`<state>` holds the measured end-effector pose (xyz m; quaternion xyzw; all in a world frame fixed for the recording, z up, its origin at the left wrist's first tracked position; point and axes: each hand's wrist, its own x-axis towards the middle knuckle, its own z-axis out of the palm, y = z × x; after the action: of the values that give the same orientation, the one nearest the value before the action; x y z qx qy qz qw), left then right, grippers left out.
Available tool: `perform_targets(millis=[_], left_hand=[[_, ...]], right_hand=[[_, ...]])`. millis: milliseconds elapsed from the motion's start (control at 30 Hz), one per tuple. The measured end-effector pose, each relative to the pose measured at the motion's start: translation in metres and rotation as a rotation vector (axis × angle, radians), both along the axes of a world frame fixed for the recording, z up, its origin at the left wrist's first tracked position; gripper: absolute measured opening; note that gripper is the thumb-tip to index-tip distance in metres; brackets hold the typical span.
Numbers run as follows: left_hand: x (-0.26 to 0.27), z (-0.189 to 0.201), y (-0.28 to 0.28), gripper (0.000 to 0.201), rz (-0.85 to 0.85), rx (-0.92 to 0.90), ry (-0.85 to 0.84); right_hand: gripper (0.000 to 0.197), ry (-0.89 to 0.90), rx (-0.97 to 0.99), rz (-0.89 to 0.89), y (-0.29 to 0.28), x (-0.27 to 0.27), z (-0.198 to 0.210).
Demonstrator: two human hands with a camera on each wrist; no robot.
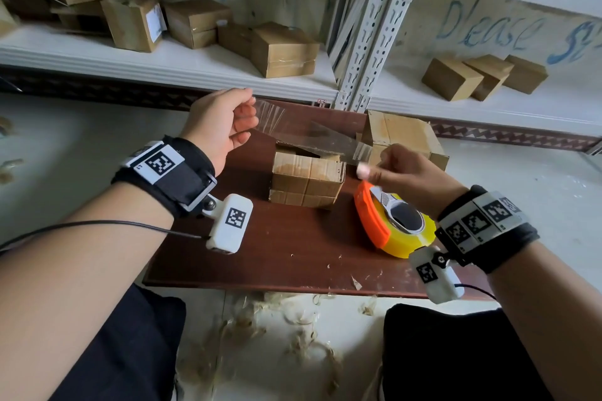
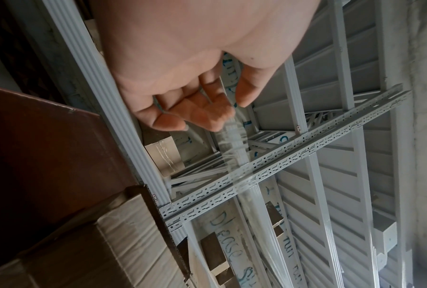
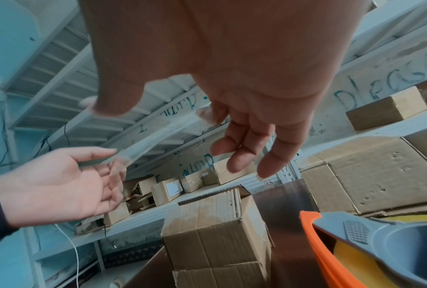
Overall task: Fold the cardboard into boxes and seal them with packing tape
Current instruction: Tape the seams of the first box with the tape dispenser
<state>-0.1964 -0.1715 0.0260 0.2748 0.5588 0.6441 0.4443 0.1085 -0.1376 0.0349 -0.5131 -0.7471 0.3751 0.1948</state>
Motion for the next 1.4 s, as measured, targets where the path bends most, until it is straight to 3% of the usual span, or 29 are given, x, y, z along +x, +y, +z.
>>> perform_targets(millis=[100, 200, 533, 733, 1167, 1233, 1333, 1400], left_hand=[[0.0, -0.001, 0.005, 0.014, -0.02, -0.009, 0.014], [-0.004, 0.0, 0.009, 0.013, -0.059, -0.021, 0.006], [-0.027, 0.002, 0.022, 0.016, -0.048, -0.084, -0.033], [-0.039, -0.006, 0.011, 0.016, 0.005, -0.181, 0.01], [-0.031, 0.003, 0.028, 0.022, 0.197, -0.341, 0.194], [-0.025, 0.005, 0.035, 0.022, 0.192, -0.33, 0.159], [-0.019, 0.0, 0.042, 0.019, 0.151, -0.298, 0.021], [-0.019, -0.01, 0.044, 0.016, 0.103, -0.277, -0.1]], right_hand=[[0.052, 0.198, -0.087, -0.132, 0.009, -0.002, -0.002], [0.027, 0.216, -0.056, -0.197, 0.018, -0.005, -0.006], [0.026, 0.202, -0.038, -0.153, 0.033, -0.021, -0.003], [0.026, 0.065, 0.086, -0.059, 0.033, -0.034, -0.001], [0.013, 0.069, 0.086, -0.082, 0.041, -0.038, 0.002], [0.018, 0.06, 0.1, -0.125, 0.046, -0.032, 0.001], [0.049, 0.069, 0.055, -0.225, 0.058, -0.023, 0.0], [0.039, 0.096, 0.0, -0.283, 0.065, -0.019, -0.002]])
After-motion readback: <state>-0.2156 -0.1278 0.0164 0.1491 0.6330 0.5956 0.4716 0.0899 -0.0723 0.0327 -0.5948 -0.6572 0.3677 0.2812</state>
